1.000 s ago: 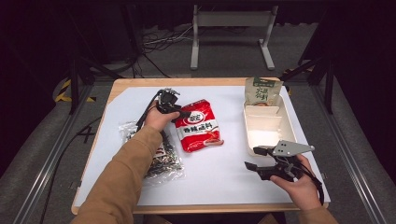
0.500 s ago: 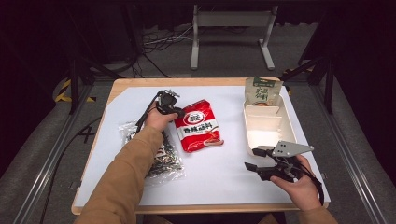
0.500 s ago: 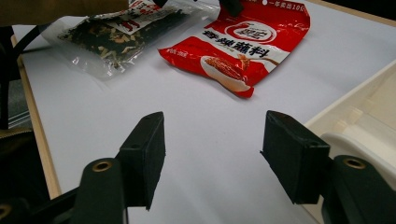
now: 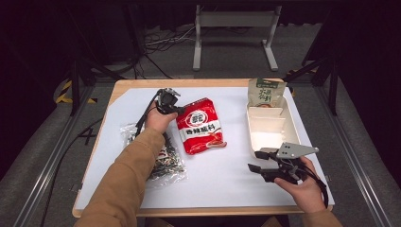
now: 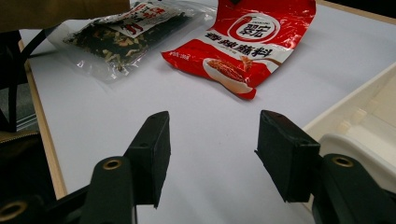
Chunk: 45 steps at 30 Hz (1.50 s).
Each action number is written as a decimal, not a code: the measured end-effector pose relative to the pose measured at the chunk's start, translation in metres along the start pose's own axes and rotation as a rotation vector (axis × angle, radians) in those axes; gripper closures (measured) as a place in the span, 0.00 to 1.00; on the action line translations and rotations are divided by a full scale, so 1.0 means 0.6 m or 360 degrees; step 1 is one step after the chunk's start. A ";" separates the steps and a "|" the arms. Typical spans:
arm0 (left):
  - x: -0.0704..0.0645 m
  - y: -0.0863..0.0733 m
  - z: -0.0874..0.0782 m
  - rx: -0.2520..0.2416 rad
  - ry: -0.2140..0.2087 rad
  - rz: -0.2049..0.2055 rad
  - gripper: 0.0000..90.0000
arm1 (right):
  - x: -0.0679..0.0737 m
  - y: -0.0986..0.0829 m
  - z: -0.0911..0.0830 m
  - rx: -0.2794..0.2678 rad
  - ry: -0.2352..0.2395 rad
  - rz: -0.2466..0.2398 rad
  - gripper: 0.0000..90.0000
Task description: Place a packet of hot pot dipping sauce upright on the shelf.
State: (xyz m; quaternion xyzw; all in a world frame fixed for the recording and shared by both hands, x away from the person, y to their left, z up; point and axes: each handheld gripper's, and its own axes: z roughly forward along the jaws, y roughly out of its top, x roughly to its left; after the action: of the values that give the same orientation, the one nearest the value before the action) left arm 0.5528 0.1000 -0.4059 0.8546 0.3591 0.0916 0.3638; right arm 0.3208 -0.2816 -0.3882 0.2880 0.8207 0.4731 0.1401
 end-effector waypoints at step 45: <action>-0.193 0.017 -0.227 -0.0379 -0.0334 0.0460 0.99 | -0.002 0.025 -0.021 -0.0145 -0.0019 -0.0170 0.58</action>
State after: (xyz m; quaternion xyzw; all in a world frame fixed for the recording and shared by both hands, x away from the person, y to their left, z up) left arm 0.4175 0.0925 -0.2889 0.8530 0.1796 0.0951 0.4807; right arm 0.3202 -0.2855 -0.3689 0.2401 0.8116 0.5003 0.1830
